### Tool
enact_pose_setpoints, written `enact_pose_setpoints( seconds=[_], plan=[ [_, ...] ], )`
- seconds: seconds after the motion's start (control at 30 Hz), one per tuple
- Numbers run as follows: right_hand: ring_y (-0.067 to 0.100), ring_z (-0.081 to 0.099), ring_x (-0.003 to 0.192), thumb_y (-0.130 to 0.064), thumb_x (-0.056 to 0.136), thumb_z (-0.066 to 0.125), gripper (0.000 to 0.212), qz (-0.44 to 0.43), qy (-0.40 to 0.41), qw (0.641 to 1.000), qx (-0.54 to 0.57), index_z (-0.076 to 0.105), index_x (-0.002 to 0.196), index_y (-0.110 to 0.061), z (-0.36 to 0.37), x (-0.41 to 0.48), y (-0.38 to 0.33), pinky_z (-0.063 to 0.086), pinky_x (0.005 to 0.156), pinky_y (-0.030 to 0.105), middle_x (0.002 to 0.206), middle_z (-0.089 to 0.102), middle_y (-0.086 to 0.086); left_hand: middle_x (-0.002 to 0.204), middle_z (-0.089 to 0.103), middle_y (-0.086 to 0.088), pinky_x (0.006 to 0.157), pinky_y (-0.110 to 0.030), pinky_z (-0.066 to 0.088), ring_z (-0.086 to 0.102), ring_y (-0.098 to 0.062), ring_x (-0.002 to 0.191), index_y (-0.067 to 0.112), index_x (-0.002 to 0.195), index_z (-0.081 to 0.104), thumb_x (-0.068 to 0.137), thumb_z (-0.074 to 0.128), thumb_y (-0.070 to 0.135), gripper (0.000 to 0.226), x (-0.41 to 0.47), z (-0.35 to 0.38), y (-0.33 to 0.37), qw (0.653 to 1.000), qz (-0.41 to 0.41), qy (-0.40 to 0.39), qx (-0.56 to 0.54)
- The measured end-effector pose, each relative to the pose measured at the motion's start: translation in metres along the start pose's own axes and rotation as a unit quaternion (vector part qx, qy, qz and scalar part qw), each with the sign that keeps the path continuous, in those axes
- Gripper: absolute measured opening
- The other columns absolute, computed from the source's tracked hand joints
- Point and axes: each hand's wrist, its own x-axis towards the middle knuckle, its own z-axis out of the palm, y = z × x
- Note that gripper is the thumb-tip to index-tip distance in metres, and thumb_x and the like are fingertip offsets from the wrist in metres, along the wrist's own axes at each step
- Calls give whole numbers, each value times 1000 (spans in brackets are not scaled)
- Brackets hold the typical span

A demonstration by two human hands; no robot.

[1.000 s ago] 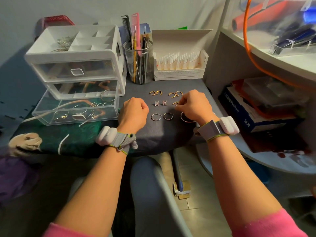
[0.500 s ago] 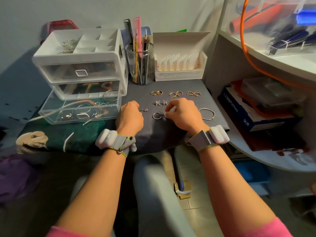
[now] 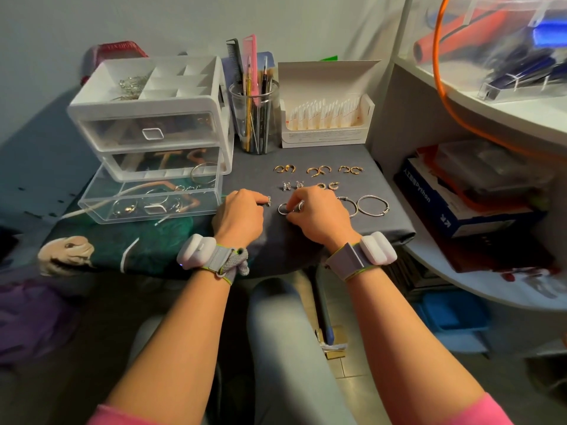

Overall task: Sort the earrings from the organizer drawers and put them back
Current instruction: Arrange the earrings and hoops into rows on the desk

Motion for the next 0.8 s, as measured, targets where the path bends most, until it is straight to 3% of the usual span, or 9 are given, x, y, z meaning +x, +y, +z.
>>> enact_pose_setpoints(
  seconds=[0.1,0.27,0.57,0.8],
  plan=[
    [31,60,103,-29,84,64,12,0,20,1000,15,68,95,-27,-1,4,-3,45,74,34,108,67,6,128,63,-7,96,-41,49,58,-33,114,27,121,66,92,54,16,33,1,1,0,1000,-2,10,-11],
    [32,60,105,-28,85,62,17,-7,32,999,11,67,102,-26,-1,17,-14,47,80,37,111,65,7,133,58,-10,92,-41,46,53,-35,120,18,133,54,96,53,16,37,4,2,1,999,-25,33,27],
    [34,57,106,-39,83,67,35,-21,-1,999,-44,66,109,-16,12,34,-32,47,82,40,118,56,11,127,60,-12,88,-42,48,56,-38,114,23,124,62,96,52,15,31,5,-1,4,999,-23,39,24],
    [36,61,105,-18,87,61,22,-25,29,997,-68,69,106,-15,18,41,-38,47,76,38,114,62,11,125,60,-13,83,-42,47,56,-40,111,21,123,63,96,51,15,30,5,-2,3,999,-18,36,35]
  ],
)
